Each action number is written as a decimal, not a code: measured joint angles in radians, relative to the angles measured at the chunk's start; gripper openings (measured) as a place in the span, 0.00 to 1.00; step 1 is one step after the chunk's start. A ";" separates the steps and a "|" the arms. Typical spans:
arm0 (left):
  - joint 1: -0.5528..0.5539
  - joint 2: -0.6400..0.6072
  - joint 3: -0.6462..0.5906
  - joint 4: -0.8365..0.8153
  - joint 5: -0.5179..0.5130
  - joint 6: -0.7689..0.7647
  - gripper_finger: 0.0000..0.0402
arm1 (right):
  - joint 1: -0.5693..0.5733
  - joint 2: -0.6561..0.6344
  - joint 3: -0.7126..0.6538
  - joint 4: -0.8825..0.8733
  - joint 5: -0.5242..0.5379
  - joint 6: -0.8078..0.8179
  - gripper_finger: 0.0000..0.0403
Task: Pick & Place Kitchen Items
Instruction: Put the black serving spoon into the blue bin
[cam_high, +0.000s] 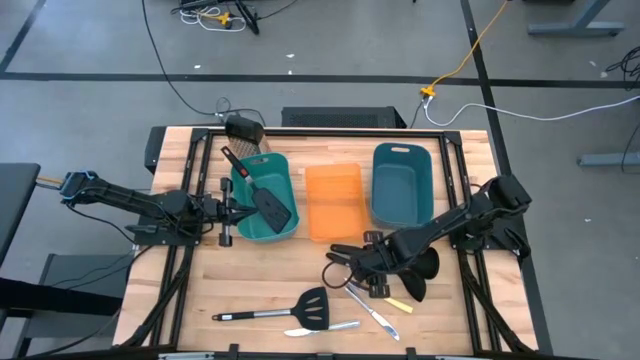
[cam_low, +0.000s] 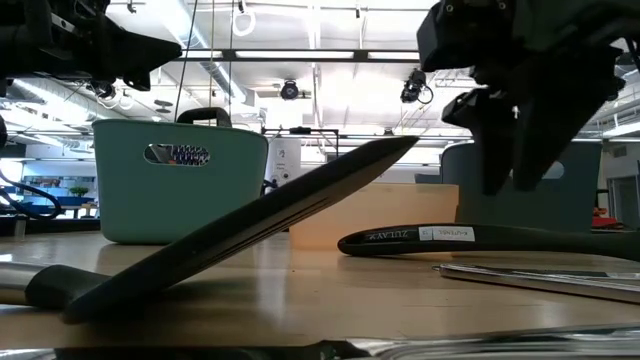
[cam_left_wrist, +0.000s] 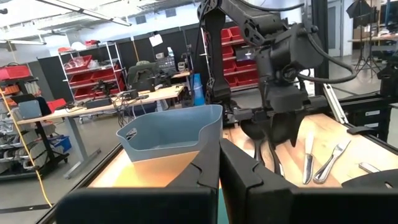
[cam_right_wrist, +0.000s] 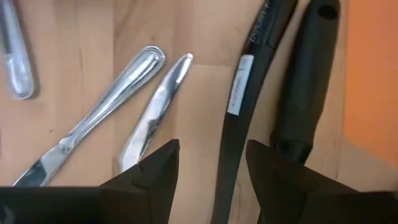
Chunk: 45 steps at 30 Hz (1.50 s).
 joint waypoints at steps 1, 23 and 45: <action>0.000 0.000 0.000 0.000 0.000 0.000 0.02 | 0.006 0.000 -0.006 0.002 0.016 0.019 0.49; 0.000 0.000 0.000 -0.008 -0.001 0.000 0.02 | 0.061 -0.001 -0.119 0.093 0.121 0.254 0.49; 0.000 0.000 0.000 -0.015 -0.001 -0.001 0.02 | 0.061 0.081 -0.119 0.154 0.119 0.220 0.37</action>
